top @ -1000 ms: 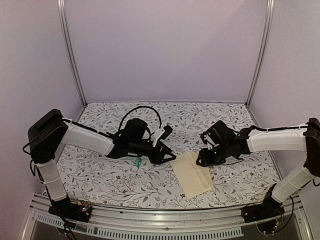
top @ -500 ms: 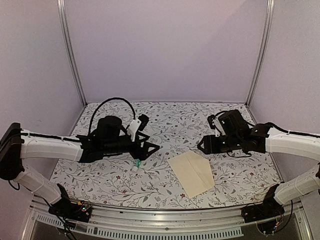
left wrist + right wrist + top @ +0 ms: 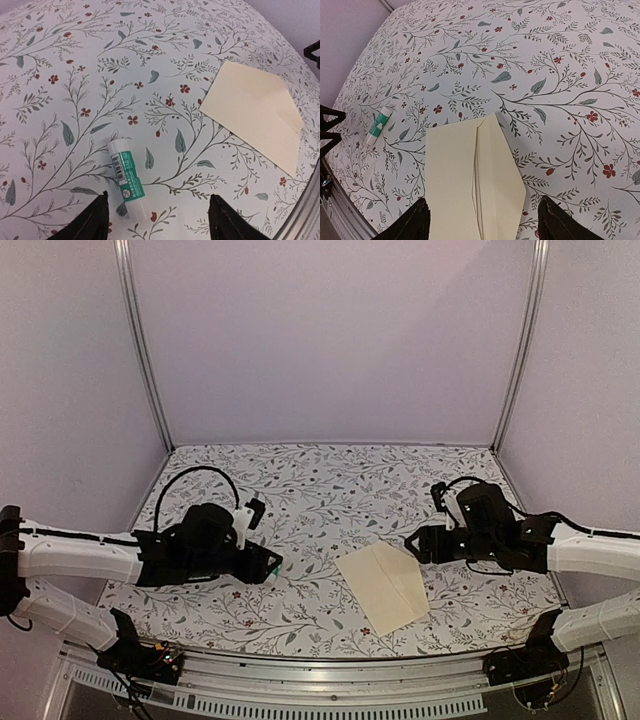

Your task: Place the letter into the envelope and seal it

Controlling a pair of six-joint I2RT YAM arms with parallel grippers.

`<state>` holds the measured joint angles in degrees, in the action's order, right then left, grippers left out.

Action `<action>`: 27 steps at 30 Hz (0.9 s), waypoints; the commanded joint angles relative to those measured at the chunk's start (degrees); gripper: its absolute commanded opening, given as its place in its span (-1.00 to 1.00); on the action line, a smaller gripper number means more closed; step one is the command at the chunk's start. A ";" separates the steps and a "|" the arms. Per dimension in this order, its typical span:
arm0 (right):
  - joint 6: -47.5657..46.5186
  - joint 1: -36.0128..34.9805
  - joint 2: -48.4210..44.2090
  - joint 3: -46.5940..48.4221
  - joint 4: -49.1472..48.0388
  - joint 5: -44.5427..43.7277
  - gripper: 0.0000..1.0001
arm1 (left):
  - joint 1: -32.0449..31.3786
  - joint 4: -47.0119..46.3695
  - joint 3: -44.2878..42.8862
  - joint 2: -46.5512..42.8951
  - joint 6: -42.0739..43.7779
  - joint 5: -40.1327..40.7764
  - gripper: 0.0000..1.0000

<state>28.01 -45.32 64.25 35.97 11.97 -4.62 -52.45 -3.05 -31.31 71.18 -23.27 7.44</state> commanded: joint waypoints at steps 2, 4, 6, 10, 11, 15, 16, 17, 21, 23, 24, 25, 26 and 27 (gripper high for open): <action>-2.00 -0.21 -3.51 -2.38 -3.19 -1.45 0.78 | -4.97 11.59 -1.35 1.03 -9.71 7.49 0.33; -2.16 -0.21 -3.98 -2.71 -3.25 -1.39 0.78 | -6.74 13.69 -1.93 1.72 -11.70 8.78 0.31; -2.21 -0.21 -4.54 -3.30 -3.77 -1.27 0.79 | -7.48 14.56 -2.16 2.87 -12.97 9.35 0.27; -2.34 -0.21 -5.42 -4.00 -4.21 -1.79 0.79 | -7.64 14.27 -2.95 7.15 -12.96 9.53 0.14; -2.34 -0.25 -5.51 -4.16 -4.23 -1.96 0.79 | -7.62 14.03 -3.33 8.41 -12.57 9.52 0.12; -2.02 -0.21 -6.05 -4.73 -4.32 -2.08 0.80 | -7.55 13.01 -5.30 13.75 -11.07 9.49 0.08; -2.03 -0.22 -6.26 -4.80 -4.36 -2.21 0.80 | -7.54 12.71 -6.05 14.93 -10.57 9.48 0.07; -2.06 -0.22 -6.39 -4.89 -4.40 -2.36 0.80 | -7.53 12.42 -6.54 16.03 -10.22 9.64 0.07; -2.00 -0.21 -6.33 -4.94 -4.32 -2.79 0.80 | -7.13 12.97 -8.50 19.48 -9.87 10.97 -0.01; -2.05 -0.21 -6.20 -4.94 -4.36 -2.80 0.80 | -6.92 13.36 -9.01 20.73 -9.86 11.61 -0.06; -2.01 -0.25 -6.09 -4.94 -4.40 -2.81 0.80 | -6.83 13.45 -9.10 21.04 -9.86 11.77 -0.08; -2.06 -0.21 -6.07 -4.94 -4.48 -2.79 0.80 | -6.72 13.42 -9.05 21.29 -9.87 11.80 -0.11; -2.08 -0.21 -6.02 -4.94 -4.52 -2.79 0.80 | -6.72 13.49 -9.04 21.44 -9.85 11.70 -0.16; -2.08 -0.21 -5.92 -4.87 -4.58 -2.82 0.80 | -6.73 13.47 -9.00 21.51 -9.84 11.62 -0.20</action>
<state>26.13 -45.32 58.81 31.81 8.80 -6.15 -59.35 9.72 -39.57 91.83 -33.50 17.93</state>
